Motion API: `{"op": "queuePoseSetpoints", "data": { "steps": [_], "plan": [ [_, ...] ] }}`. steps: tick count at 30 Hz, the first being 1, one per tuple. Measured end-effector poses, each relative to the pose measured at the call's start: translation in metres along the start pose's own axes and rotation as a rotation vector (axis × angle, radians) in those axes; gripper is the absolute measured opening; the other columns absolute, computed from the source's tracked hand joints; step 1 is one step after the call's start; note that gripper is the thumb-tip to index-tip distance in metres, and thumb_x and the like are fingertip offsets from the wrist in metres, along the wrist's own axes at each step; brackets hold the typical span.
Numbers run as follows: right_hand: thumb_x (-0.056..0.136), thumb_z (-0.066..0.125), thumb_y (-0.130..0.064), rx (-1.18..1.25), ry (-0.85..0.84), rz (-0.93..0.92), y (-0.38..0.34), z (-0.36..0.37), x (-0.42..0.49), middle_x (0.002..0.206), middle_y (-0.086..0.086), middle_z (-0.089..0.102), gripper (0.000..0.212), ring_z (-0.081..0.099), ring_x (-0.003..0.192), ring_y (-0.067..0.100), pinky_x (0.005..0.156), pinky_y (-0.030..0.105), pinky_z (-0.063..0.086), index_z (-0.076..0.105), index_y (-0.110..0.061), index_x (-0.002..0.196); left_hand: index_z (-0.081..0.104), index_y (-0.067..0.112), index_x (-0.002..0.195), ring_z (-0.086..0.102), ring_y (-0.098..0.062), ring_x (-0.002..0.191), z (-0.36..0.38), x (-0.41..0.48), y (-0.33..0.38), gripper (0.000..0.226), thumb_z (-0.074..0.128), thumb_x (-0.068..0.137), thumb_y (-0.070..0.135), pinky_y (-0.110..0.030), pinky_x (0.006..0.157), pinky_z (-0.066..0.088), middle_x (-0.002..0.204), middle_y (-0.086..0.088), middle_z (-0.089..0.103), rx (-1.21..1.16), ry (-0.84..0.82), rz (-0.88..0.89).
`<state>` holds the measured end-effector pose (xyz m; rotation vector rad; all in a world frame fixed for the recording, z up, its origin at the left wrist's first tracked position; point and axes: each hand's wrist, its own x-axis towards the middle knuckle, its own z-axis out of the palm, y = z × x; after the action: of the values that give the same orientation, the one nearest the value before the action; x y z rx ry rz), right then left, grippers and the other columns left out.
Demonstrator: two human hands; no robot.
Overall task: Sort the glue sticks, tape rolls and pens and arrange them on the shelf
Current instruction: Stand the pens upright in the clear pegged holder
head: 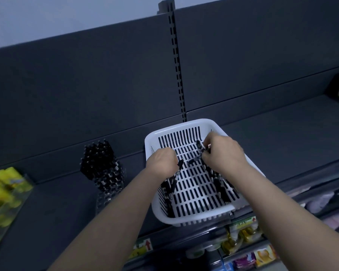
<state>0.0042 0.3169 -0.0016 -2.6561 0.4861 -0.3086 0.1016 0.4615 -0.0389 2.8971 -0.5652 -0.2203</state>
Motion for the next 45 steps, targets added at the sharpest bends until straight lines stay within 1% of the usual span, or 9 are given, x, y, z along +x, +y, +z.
{"op": "queuePoseSetpoints", "data": {
  "steps": [6,11,13,17,23,28,33,40,45],
  "plan": [
    [0.084,0.068,-0.025,0.284,0.234,-0.067,0.008,-0.010,-0.003,0.085,-0.010,0.068,0.023,0.065,0.085,0.016,0.079,0.037,0.052,0.058,-0.024,0.105,0.056,0.013,0.076,0.055,-0.021,0.070,0.010,0.005,0.022,0.011,0.060,0.087,0.012,-0.031,0.058,0.044,0.074,0.000,0.055,0.121,0.058,0.019],
    [0.083,0.072,-0.023,0.428,0.260,-0.105,0.009,-0.016,-0.005,0.079,-0.011,0.063,0.019,0.062,0.074,0.007,0.076,0.031,0.052,0.063,-0.024,0.099,0.052,0.014,0.082,0.054,-0.021,0.076,0.014,0.004,0.037,0.011,0.057,0.088,0.007,-0.032,0.064,0.045,0.082,-0.001,0.054,0.188,0.015,0.002],
    [0.083,0.072,-0.023,0.451,0.260,-0.120,0.007,-0.016,-0.005,0.080,-0.011,0.063,0.017,0.061,0.072,0.003,0.073,0.025,0.051,0.063,-0.025,0.097,0.055,0.013,0.095,0.057,-0.023,0.082,0.007,0.003,0.037,0.009,0.055,0.087,0.010,-0.032,0.066,0.044,0.085,-0.002,0.056,0.052,0.086,-0.002],
    [0.083,0.072,-0.025,0.475,0.250,-0.178,-0.014,-0.012,-0.002,0.078,-0.014,0.061,0.015,0.059,0.071,0.000,0.069,0.018,0.044,0.063,-0.027,0.095,0.049,0.020,0.127,0.062,-0.021,0.086,-0.029,-0.012,0.018,0.043,0.056,0.084,0.017,-0.031,0.070,0.048,0.090,-0.002,0.066,-0.323,0.335,0.000],
    [0.083,0.071,-0.026,0.577,0.245,-0.373,-0.089,-0.003,-0.001,0.080,-0.016,0.063,0.017,0.060,0.076,-0.002,0.073,0.016,0.046,0.063,-0.027,0.098,0.054,0.028,0.121,0.063,-0.011,0.081,-0.099,-0.056,-0.045,0.037,0.061,0.086,0.018,-0.028,0.080,0.050,0.084,0.011,0.063,-0.575,0.682,0.014],
    [0.083,0.071,-0.027,0.612,0.161,-0.476,-0.142,0.024,-0.007,0.084,-0.012,0.066,0.017,0.062,0.079,0.003,0.079,0.025,0.050,0.064,-0.027,0.099,0.059,0.027,0.113,0.057,0.002,0.070,-0.117,-0.088,-0.106,0.022,0.060,0.092,0.021,-0.022,0.073,0.047,0.079,0.014,0.059,-0.480,0.728,-0.044],
    [0.084,0.071,-0.022,0.586,0.082,-0.484,-0.165,0.055,-0.012,0.081,-0.012,0.064,0.016,0.060,0.077,0.003,0.079,0.026,0.051,0.065,-0.025,0.098,0.061,0.027,0.109,0.061,-0.011,0.088,-0.096,-0.092,-0.144,0.018,0.061,0.092,0.025,-0.036,0.082,0.051,0.086,0.012,0.062,-0.396,0.669,-0.063],
    [0.084,0.070,-0.023,0.553,0.068,-0.399,-0.168,0.077,-0.010,0.086,-0.013,0.065,0.016,0.061,0.081,0.003,0.080,0.025,0.052,0.065,-0.027,0.098,0.061,0.030,0.112,0.047,-0.007,0.096,-0.072,-0.082,-0.157,0.020,0.060,0.092,0.031,-0.022,0.078,0.037,0.091,0.011,0.062,-0.233,0.611,-0.063],
    [0.084,0.070,-0.022,0.558,0.094,-0.375,-0.171,0.079,-0.007,0.086,-0.012,0.065,0.015,0.061,0.080,0.002,0.079,0.022,0.050,0.065,-0.026,0.097,0.068,0.029,0.113,0.045,-0.016,0.107,-0.066,-0.079,-0.164,0.026,0.063,0.090,0.037,-0.029,0.087,0.038,0.103,0.010,0.065,-0.036,0.628,-0.005]
  ]
}}
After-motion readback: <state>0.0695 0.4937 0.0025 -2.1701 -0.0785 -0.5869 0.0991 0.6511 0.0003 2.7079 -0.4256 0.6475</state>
